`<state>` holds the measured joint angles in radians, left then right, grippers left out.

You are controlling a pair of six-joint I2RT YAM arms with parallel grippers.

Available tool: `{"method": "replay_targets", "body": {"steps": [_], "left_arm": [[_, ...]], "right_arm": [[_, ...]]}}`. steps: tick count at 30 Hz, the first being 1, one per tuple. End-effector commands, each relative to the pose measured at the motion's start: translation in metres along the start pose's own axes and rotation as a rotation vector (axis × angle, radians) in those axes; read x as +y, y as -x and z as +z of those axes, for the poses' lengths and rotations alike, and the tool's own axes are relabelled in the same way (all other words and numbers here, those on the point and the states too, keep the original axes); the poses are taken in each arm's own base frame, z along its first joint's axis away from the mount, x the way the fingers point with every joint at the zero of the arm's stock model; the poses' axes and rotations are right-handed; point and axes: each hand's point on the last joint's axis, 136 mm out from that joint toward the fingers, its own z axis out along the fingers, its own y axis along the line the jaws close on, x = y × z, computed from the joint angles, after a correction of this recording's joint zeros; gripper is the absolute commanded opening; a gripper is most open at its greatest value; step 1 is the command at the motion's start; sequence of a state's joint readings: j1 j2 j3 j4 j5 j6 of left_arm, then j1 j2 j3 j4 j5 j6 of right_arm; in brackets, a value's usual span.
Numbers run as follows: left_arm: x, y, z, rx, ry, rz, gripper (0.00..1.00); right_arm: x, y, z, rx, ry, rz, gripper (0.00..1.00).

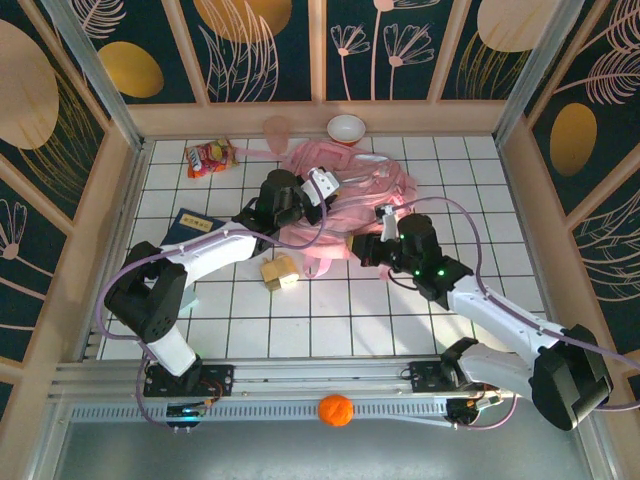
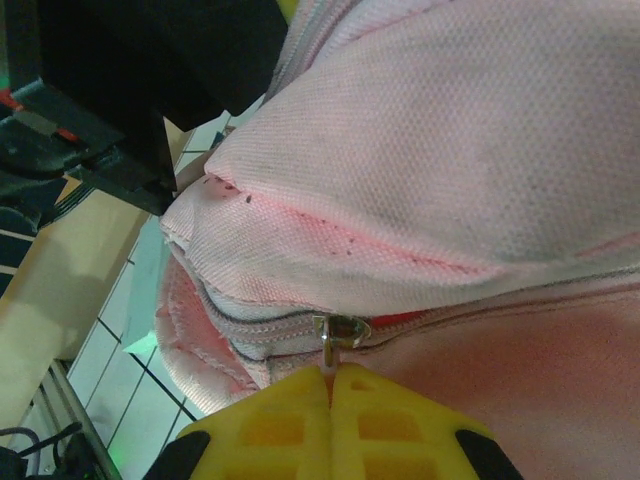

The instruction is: Pack books, pencil case, and school supplies into a backpack

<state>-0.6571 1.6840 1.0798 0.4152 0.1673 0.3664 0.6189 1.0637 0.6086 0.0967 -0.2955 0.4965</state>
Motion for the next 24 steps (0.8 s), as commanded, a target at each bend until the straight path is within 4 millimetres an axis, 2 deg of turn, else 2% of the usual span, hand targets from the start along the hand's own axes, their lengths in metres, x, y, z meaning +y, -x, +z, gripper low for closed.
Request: {"method": "replay_targets", "body": {"steps": [1,9,14,19,24], "left_arm": [[0.016,0.029,-0.002,-0.089,0.109,0.030,0.00],[0.011,0.022,-0.005,-0.073,0.100,0.098,0.00],[0.010,0.022,-0.005,-0.050,0.119,0.092,0.00],[-0.007,0.029,-0.004,-0.071,0.092,0.046,0.00],[-0.014,0.037,0.001,-0.091,0.087,-0.036,0.00]], "right_arm": [[0.022,0.002,-0.009,0.029,0.037,0.059,0.00],[0.028,0.000,-0.017,0.088,0.054,0.213,0.00],[0.019,0.004,-0.020,0.110,0.022,0.315,0.00],[0.019,0.006,-0.012,0.112,0.021,0.399,0.00],[0.022,0.006,-0.001,0.103,0.014,0.444,0.00]]}}
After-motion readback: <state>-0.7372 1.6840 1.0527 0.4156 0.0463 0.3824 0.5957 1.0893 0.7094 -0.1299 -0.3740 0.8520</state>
